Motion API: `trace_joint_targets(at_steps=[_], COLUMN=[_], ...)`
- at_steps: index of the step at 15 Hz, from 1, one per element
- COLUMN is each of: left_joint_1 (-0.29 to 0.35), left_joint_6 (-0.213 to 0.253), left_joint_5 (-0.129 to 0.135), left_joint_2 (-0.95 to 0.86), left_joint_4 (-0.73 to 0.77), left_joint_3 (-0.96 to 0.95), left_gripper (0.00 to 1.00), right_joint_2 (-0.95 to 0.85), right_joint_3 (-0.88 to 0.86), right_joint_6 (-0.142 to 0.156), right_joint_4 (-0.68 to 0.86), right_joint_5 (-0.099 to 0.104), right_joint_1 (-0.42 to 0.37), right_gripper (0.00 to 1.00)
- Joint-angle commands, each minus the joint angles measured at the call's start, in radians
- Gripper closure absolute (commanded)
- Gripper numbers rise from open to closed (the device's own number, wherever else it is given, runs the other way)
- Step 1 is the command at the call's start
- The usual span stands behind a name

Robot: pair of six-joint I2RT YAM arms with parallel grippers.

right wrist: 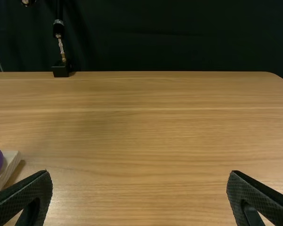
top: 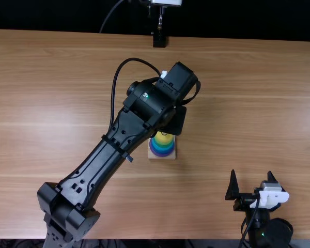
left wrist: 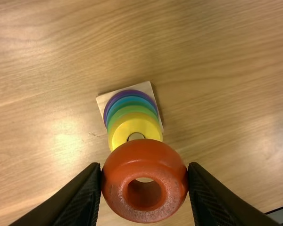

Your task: Build the Hanoi tower: stack the rings onto the peg from bottom to top in this color order: purple, dark blue, light blue, dark green, light green, yellow, orange.

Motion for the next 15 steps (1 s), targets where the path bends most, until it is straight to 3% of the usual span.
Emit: trace_joint_targets(at_steps=[1, 13, 14, 15], left_joint_1=[-0.006, -0.006, -0.006, -0.006], left_joint_6=[-0.024, -0.022, -0.020, -0.020], left_joint_5=[-0.001, -0.001, 0.000, 0.002], left_joint_2=[0.021, 0.079, 0.079, 0.081], left_joint_4=[-0.002, -0.007, -0.009, -0.009], left_joint_3=[0.021, 0.002, 0.001, -0.001], left_gripper=[1.00, 1.00, 0.84, 0.48], right_joint_2=[-0.013, -0.013, -0.013, -0.013], right_joint_3=[-0.044, -0.044, -0.044, -0.044], right_joint_6=[0.000, 0.000, 0.000, 0.000], right_joint_4=[-0.074, -0.075, -0.074, -0.074], right_joint_5=[0.013, 0.013, 0.013, 0.013], right_joint_1=[-0.003, -0.003, -0.003, -0.003], right_gripper=[0.00, 0.00, 0.00, 0.00])
